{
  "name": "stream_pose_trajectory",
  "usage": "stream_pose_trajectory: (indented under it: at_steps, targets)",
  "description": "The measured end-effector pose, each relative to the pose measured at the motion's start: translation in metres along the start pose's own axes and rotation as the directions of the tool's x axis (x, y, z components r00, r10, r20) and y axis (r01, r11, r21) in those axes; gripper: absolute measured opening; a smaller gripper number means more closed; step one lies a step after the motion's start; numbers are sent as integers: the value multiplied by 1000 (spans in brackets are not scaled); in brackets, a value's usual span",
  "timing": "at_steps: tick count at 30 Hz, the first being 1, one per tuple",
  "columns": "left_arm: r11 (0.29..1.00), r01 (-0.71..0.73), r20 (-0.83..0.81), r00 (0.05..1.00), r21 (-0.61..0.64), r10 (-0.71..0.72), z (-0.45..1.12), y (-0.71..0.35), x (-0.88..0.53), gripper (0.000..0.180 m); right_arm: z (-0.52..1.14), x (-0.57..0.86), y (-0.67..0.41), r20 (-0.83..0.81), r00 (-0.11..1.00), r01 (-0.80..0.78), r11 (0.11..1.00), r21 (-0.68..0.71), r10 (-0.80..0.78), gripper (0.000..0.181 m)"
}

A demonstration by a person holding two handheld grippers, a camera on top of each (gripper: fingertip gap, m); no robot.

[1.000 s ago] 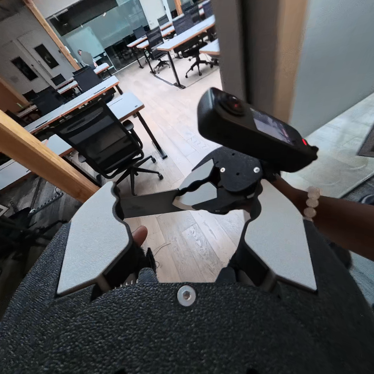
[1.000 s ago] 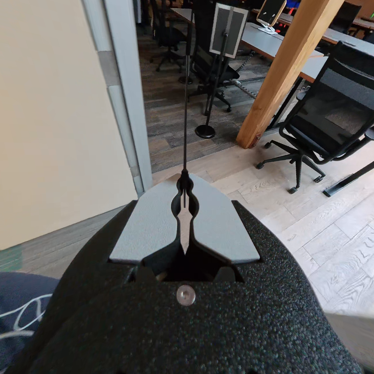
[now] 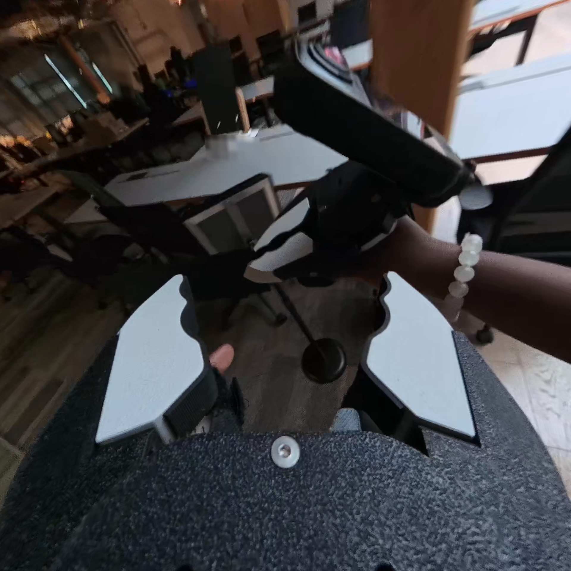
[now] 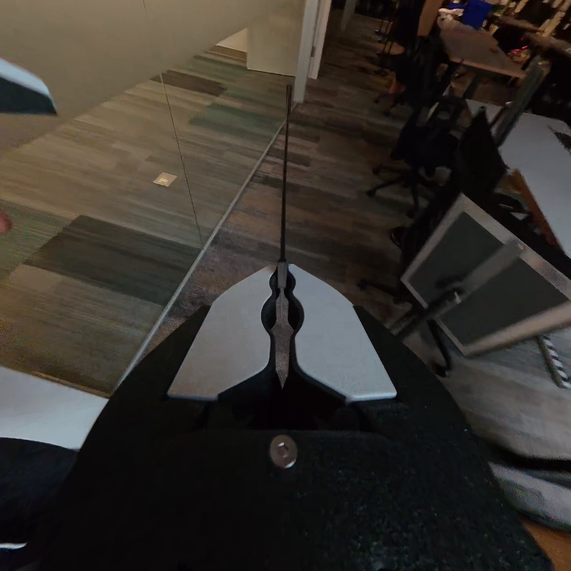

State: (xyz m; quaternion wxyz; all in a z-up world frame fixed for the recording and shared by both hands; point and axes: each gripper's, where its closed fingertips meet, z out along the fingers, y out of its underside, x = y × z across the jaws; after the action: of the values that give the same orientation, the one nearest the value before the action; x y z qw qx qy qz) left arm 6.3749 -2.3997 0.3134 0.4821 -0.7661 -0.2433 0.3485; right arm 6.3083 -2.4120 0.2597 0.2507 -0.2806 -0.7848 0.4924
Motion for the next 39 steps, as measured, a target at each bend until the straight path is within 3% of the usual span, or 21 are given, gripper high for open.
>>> stream_pose_trajectory:
  at_steps: [6, 12, 15, 21, 31, 39]
  targets:
    - [993, 101, 114, 989, -63, -93, 117, 58, -217, 110, 222, 83, -58, 114, 993, 9, 1000, 1, -9, 1]
    - [987, 56, 263, 965, -154, -13, 240, 109, -467, 112, 471, 167, -135, 248, 969, -26, 997, 71, 7, 1]
    - [974, 114, 302, 952, -195, -51, 279, 131, -587, 110, 592, 204, -192, 312, 950, -12, 998, 63, -8, 1]
    - [978, 133, 385, 921, -162, -61, 373, 182, -824, 110, 833, 266, -300, 376, 917, 100, 990, 102, -131, 1]
    - [991, 45, 264, 964, -129, -9, 547, 223, -1198, 111, 1182, 407, -456, 270, 960, 58, 995, 76, -76, 1]
    - [993, -12, 289, 956, -113, 44, 713, 289, -1505, 108, 1459, 571, -536, 154, 988, -7, 992, 130, -13, 1]
